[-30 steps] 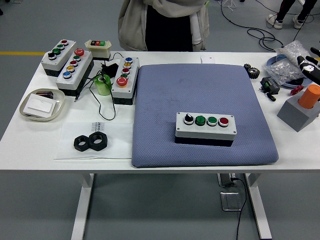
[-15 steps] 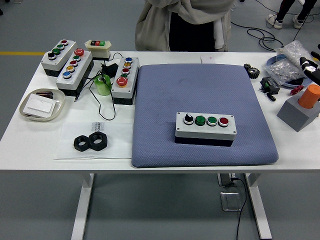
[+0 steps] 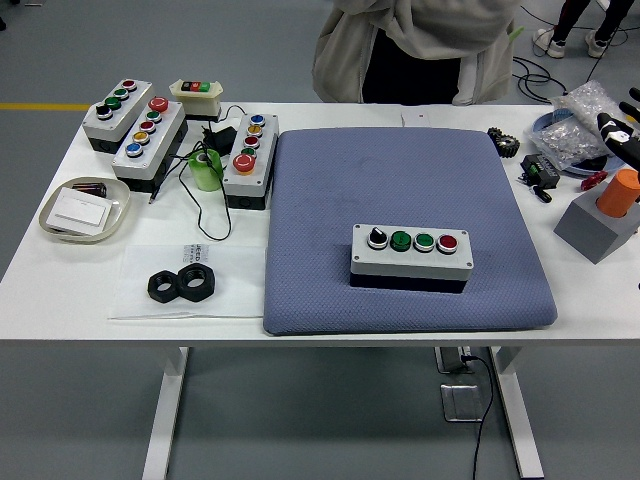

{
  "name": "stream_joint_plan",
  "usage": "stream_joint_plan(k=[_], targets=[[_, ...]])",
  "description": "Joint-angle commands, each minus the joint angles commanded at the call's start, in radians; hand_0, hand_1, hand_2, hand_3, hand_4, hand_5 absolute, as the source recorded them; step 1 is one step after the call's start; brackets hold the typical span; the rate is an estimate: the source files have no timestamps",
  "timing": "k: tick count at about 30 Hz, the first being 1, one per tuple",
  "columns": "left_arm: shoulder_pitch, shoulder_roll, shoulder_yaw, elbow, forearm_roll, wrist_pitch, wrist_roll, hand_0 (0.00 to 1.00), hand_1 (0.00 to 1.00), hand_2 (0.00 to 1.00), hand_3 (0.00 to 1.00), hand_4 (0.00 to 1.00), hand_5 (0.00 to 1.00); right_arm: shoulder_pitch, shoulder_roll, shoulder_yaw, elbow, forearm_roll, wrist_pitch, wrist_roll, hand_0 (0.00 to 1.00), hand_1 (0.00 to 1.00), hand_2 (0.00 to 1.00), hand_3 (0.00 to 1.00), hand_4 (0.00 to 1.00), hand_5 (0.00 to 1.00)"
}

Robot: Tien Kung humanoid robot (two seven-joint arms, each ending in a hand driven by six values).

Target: Pick up the button,place it on the desk,press the button,press the button

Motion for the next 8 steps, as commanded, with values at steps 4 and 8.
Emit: stream_joint_plan(k=[4,8], targets=[[-0.001,0.0,0.0,0.0,-0.002,0.0,0.0,0.784,0.834,0.913,0.841,0.603,0.998,0.0,-0.002,0.003,0.001,0.0,-0.002,0.0,0.941,0.856,0.894,0.901,0.668,0.256],[-0.002,0.0,-0.002,0.001,0.001,-0.001,0.001,0.784,0.834,0.913,0.841,0.603,0.998,0.001,-0.001,0.003,0.002,0.0,-0.002,-0.002,0.941,0.856,0.894,0.901,0.668,0.256]])
